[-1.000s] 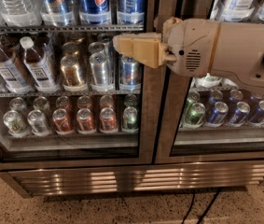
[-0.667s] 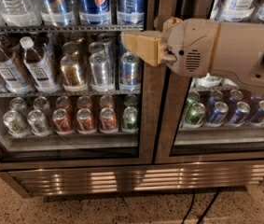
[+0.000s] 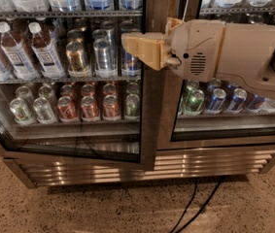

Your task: Open left fridge door

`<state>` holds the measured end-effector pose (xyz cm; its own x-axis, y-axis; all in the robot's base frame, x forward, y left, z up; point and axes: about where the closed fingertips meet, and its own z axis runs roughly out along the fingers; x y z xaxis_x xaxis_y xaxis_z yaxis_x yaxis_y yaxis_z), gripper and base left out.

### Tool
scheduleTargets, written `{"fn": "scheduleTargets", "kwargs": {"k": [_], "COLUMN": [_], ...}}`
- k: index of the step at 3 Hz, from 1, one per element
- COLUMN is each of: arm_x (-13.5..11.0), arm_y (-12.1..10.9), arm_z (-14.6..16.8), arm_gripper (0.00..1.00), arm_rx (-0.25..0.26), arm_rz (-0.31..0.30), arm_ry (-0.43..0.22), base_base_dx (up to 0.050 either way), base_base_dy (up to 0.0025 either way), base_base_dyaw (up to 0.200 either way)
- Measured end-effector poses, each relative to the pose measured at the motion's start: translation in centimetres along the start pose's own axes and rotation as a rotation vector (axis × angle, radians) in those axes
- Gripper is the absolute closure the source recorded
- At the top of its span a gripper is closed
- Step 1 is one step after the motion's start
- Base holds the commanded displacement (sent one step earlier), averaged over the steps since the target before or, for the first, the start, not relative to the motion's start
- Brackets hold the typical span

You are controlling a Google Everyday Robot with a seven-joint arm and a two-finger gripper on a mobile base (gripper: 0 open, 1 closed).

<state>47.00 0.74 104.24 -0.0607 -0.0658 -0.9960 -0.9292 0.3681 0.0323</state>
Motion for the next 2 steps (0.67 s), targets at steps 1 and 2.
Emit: {"fn": "scheduleTargets", "kwargs": {"k": [1, 2], "arm_x": [0.0, 0.0], "arm_y": [0.0, 0.0], "arm_z": [0.0, 0.0], "arm_gripper": [1.0, 1.0], "arm_rx": [0.0, 0.0], "arm_rz": [0.0, 0.0], "arm_ry": [0.0, 0.0], "base_base_dx": [-0.05, -0.05], "base_base_dy": [-0.00001, -0.00001], "base_base_dyaw": [0.0, 0.0]}}
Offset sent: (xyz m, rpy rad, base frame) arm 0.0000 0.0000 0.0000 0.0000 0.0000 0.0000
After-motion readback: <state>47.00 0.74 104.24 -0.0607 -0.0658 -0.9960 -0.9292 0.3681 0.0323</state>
